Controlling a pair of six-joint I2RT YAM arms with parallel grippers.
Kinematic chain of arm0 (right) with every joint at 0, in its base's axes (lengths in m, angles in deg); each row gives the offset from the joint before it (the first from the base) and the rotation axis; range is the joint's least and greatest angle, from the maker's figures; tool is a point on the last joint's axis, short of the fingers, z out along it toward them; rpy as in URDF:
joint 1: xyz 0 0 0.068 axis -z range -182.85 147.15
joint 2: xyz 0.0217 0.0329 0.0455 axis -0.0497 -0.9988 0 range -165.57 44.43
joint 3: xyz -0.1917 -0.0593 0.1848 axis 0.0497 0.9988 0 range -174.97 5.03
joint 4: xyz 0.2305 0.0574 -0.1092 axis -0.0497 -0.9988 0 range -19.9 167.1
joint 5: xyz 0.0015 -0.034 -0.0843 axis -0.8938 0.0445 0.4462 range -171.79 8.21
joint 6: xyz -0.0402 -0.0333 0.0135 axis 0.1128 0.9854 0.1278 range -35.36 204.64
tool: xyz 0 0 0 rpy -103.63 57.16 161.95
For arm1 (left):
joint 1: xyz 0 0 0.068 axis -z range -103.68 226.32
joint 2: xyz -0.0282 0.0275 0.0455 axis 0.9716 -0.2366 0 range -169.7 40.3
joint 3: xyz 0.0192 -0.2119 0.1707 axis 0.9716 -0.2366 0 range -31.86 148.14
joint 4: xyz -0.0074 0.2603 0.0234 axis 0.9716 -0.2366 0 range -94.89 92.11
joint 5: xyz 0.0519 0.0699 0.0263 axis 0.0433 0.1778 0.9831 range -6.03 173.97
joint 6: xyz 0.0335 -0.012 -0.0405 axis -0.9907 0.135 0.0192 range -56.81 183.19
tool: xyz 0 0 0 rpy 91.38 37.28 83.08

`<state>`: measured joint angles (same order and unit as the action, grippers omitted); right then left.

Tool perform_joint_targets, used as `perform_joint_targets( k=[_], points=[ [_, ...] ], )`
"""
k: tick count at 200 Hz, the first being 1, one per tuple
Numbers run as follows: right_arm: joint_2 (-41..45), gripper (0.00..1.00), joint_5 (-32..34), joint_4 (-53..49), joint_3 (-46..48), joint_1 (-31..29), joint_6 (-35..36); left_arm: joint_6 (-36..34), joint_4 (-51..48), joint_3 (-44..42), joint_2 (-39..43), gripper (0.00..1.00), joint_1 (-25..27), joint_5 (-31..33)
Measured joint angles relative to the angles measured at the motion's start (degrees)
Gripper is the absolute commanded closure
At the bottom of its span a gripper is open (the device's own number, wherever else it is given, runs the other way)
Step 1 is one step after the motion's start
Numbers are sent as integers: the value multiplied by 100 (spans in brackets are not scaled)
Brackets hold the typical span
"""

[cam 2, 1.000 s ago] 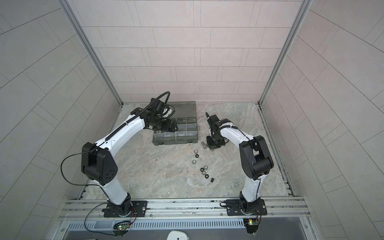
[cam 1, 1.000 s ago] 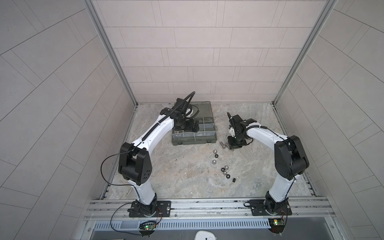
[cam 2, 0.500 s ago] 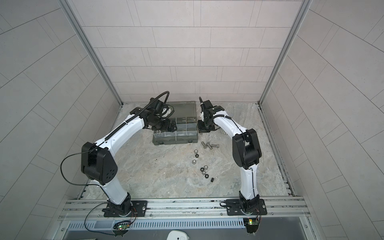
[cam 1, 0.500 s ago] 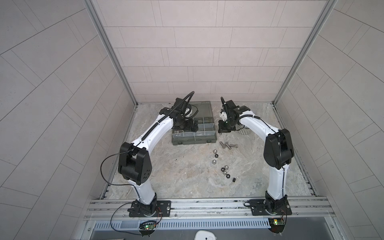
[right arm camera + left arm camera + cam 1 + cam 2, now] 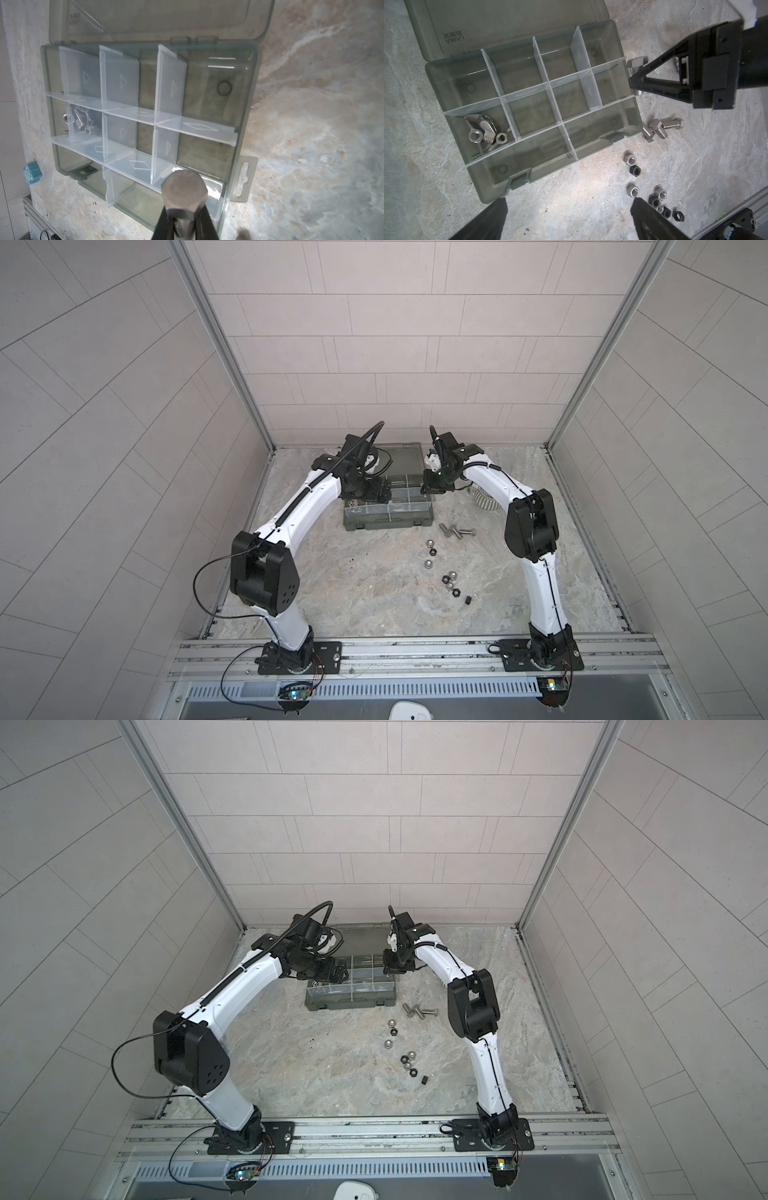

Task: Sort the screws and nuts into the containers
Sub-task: 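Lift the hex bolt with the right gripper and carry it over the box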

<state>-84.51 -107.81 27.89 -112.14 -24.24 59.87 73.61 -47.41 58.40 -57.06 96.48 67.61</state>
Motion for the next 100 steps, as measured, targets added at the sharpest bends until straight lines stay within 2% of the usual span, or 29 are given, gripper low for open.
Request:
perform_joint_targets(
  k=[59, 67, 86, 100],
  points=[
    [-385, 86, -83, -22, -208, 0, -116, -26, -31, -87, 11, 0, -157, -9],
    [-385, 82, -90, -31, -208, 0, -116, -35, -31, -103, 20, 0, -184, -11],
    [-385, 61, -120, -28, -201, 0, -103, -37, -31, -122, 37, 0, -238, -31],
    [-380, 54, -136, -17, -168, 0, -66, -37, -28, -129, 39, 0, -260, -48]
  ],
)
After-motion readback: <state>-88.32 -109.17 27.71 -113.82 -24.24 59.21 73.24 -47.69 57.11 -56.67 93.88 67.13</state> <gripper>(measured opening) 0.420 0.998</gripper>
